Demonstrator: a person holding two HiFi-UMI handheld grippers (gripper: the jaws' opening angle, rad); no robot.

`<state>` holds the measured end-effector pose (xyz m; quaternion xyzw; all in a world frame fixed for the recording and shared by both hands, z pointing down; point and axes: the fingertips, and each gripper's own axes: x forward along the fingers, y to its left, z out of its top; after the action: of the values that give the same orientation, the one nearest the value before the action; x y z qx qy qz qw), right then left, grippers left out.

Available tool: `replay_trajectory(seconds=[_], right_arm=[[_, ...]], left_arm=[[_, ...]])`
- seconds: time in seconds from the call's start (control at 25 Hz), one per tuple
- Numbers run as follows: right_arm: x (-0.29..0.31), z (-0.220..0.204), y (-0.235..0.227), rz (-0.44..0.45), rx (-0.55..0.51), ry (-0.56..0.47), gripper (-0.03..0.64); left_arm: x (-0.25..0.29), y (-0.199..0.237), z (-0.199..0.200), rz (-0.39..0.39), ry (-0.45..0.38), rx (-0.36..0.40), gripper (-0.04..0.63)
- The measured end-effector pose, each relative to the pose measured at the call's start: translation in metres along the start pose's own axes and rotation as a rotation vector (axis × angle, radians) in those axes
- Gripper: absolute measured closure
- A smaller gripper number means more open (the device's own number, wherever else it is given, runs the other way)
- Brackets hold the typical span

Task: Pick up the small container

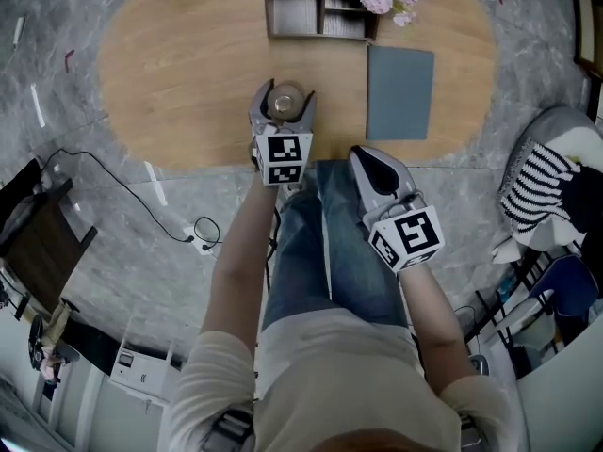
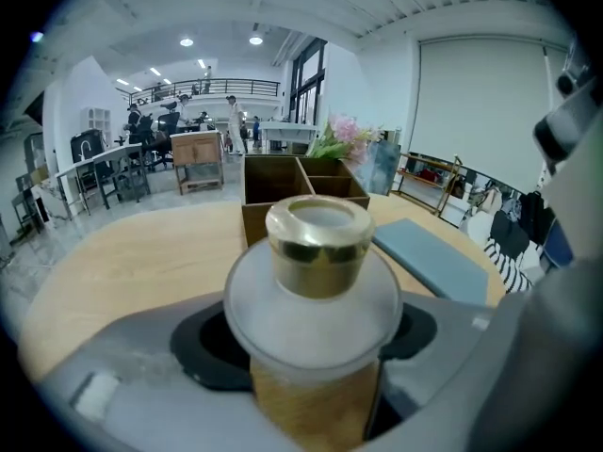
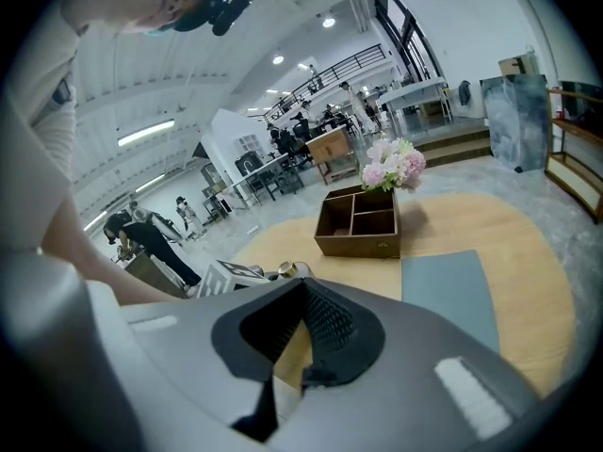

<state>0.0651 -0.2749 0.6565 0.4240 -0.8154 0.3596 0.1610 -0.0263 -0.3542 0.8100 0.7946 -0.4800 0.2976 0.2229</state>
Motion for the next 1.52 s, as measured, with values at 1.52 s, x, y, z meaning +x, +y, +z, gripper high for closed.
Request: replay_trajectory(seconds=[1.52], right_arm=[[-0.194, 0.015, 0.221, -0.04, -0.181, -0.307, 0.618]], left_arm=[[-0.363, -0.066, 0.059, -0.095, -0.238, -0.094, 0.249]])
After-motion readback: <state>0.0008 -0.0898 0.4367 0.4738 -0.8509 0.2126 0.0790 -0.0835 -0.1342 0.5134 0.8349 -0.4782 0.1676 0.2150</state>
